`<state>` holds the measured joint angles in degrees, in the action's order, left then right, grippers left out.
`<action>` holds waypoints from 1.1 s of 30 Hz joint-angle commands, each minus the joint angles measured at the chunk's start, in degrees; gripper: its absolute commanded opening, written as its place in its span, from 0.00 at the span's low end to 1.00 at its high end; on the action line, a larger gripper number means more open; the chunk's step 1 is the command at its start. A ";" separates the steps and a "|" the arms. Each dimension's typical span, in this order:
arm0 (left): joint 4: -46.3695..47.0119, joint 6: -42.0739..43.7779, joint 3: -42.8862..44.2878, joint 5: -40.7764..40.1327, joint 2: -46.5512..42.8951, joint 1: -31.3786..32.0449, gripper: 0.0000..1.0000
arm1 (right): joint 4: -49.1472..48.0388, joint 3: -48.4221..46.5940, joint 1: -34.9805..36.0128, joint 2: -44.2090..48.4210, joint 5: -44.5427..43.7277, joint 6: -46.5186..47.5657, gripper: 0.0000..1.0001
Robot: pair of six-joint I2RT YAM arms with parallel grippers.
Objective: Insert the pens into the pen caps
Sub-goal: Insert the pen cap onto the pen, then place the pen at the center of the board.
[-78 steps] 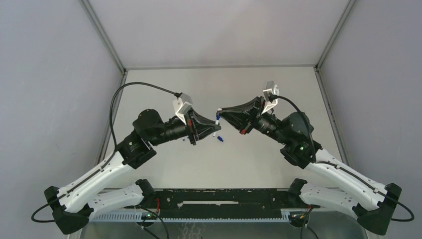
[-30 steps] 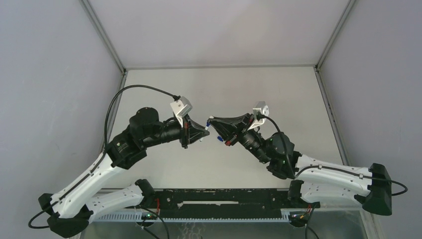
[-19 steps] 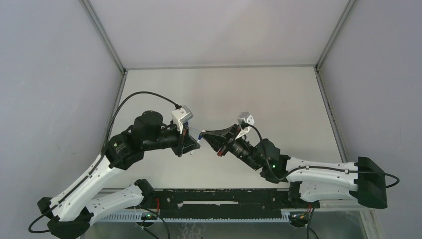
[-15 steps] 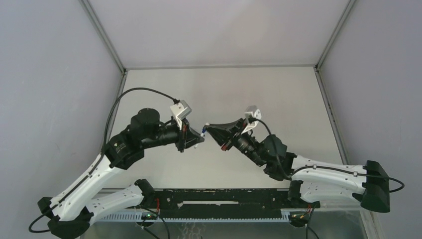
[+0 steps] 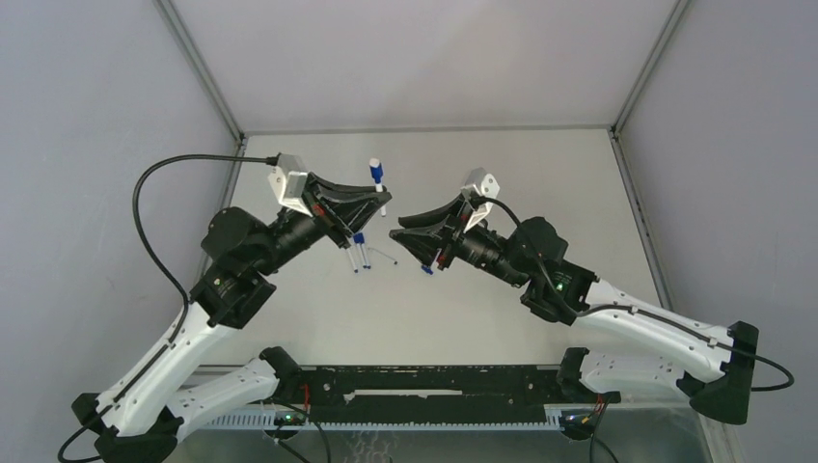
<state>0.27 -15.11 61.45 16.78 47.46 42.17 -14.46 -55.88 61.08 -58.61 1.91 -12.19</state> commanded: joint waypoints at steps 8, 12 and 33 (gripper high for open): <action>9.32 -1.56 -3.77 -1.01 -2.62 -0.41 0.00 | 9.44 -1.19 -1.22 7.23 5.01 5.82 0.47; 9.75 -1.41 -4.24 0.77 -2.61 -0.48 0.00 | 12.43 0.43 -1.28 8.07 4.03 5.61 0.47; -17.74 -14.43 -17.29 -31.70 6.60 -20.76 0.01 | 24.03 6.48 -1.57 4.16 -5.18 -4.48 0.47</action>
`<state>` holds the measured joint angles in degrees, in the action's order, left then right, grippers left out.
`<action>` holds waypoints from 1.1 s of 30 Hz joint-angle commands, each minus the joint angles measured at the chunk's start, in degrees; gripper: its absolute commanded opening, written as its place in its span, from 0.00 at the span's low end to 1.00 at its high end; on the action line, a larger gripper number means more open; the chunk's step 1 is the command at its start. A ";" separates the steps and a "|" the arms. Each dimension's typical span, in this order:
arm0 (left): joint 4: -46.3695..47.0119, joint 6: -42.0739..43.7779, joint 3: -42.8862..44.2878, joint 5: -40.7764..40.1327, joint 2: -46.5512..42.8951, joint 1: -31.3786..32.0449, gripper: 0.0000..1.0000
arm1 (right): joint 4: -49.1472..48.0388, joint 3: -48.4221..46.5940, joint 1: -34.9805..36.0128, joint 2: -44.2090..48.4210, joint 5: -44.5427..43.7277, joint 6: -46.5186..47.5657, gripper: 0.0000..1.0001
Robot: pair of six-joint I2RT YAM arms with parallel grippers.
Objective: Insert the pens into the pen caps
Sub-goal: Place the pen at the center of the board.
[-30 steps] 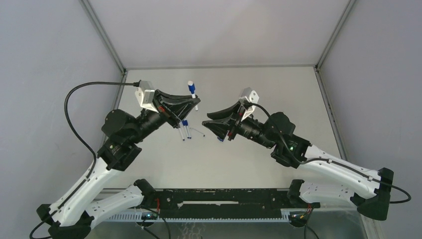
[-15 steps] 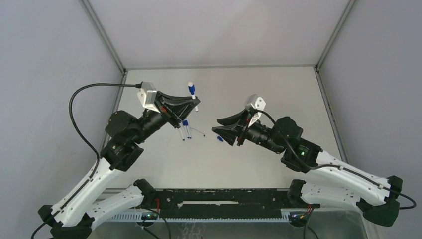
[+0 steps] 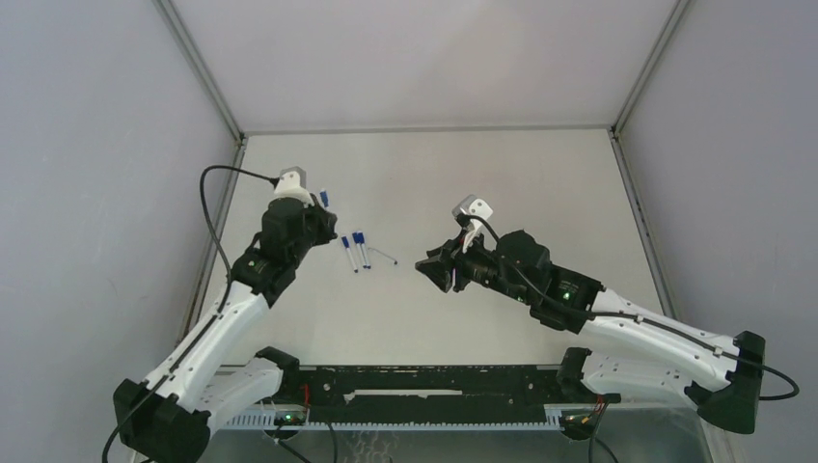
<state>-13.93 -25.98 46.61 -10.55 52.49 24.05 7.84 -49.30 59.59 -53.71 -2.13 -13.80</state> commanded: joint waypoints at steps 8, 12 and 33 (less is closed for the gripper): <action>-6.31 -10.10 -2.67 -4.78 13.33 -6.92 0.00 | 4.56 -0.10 -0.09 -2.48 -0.66 -3.25 0.47; -3.99 -10.82 -2.99 -4.46 18.30 -7.02 0.00 | 5.95 -0.10 -0.07 -2.92 -1.00 -3.34 0.47; 5.76 -10.67 -3.30 0.28 36.06 -8.06 0.05 | 9.22 -0.10 -0.34 -2.54 -1.91 -2.48 0.47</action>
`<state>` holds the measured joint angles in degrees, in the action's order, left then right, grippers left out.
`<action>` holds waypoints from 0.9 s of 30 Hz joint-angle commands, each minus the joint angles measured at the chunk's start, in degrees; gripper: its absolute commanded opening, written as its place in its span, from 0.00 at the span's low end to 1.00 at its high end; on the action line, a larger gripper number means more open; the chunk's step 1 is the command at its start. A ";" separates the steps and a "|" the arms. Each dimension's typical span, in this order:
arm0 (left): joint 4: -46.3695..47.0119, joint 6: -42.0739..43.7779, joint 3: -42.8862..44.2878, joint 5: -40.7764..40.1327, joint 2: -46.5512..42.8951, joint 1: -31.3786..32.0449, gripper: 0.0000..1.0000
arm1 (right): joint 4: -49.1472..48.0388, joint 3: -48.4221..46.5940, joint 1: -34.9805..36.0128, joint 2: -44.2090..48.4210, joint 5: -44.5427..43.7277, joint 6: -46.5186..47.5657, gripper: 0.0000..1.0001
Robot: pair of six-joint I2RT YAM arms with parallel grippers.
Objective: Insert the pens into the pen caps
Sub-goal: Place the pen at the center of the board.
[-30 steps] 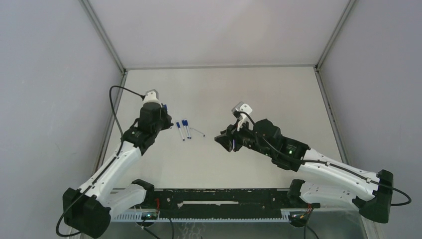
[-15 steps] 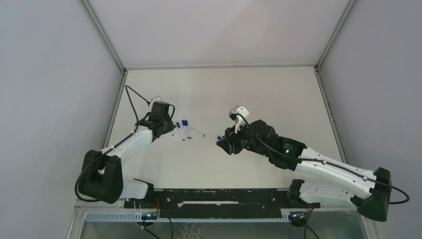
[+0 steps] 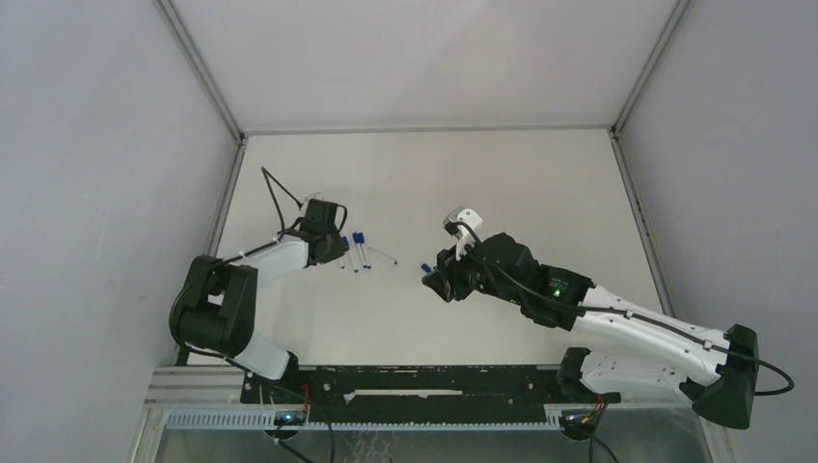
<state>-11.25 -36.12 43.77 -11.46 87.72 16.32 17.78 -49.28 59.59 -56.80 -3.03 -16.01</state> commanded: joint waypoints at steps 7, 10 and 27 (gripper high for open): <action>3.60 -1.42 -1.79 2.78 0.95 -0.32 0.06 | -0.66 -0.12 -0.40 0.61 -1.10 -0.28 0.47; 4.17 -1.87 -2.48 3.83 1.04 -0.34 0.07 | -0.69 -0.12 -0.44 0.33 -1.19 -0.25 0.47; 3.35 -2.98 -4.40 2.31 -1.17 -0.32 0.31 | -1.58 -0.12 -0.58 -0.37 -0.92 -0.26 0.48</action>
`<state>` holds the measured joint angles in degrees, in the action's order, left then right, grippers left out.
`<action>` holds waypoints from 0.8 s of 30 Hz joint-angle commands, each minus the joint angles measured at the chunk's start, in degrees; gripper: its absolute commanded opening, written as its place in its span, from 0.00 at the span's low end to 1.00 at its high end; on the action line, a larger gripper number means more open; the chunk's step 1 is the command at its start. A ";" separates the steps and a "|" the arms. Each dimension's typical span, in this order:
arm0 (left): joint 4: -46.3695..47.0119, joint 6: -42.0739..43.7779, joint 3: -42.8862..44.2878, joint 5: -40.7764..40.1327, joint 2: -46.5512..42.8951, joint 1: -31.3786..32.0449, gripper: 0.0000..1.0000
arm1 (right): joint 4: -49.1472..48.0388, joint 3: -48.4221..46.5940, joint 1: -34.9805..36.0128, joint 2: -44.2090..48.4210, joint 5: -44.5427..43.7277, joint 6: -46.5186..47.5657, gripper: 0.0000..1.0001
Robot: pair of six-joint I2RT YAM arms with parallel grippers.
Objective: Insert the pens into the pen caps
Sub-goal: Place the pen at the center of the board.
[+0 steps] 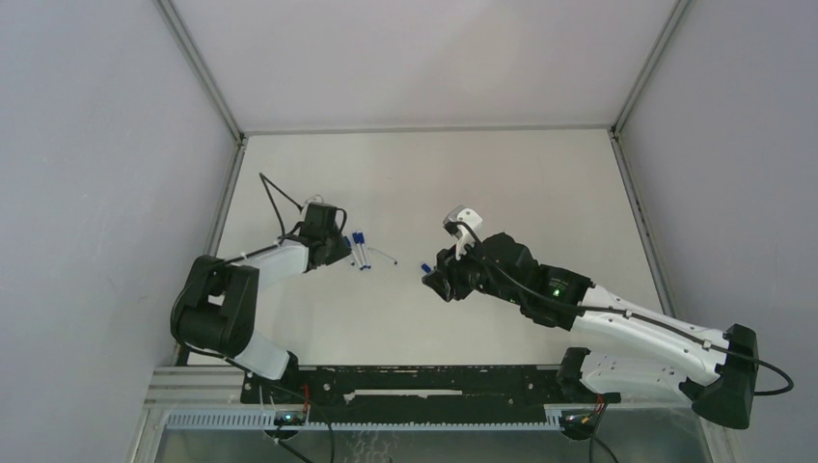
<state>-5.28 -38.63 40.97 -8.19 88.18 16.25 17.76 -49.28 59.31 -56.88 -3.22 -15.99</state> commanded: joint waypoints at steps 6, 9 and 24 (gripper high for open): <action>-5.89 -0.15 -1.00 -2.01 -9.40 -0.25 0.33 | -2.24 -0.16 -1.07 -0.90 -0.14 0.54 0.48; -7.95 1.48 -0.15 -2.80 -15.36 -0.25 0.35 | -2.11 -1.27 -3.44 -2.55 2.45 0.93 0.49; -14.63 13.35 1.64 -2.48 -41.55 -0.25 0.58 | 10.72 -31.86 -7.60 -42.46 9.02 15.75 0.53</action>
<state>-16.03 -29.52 39.97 -7.40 50.00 16.25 22.68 -71.72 52.47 -89.82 5.02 -5.96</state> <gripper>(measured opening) 0.562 0.524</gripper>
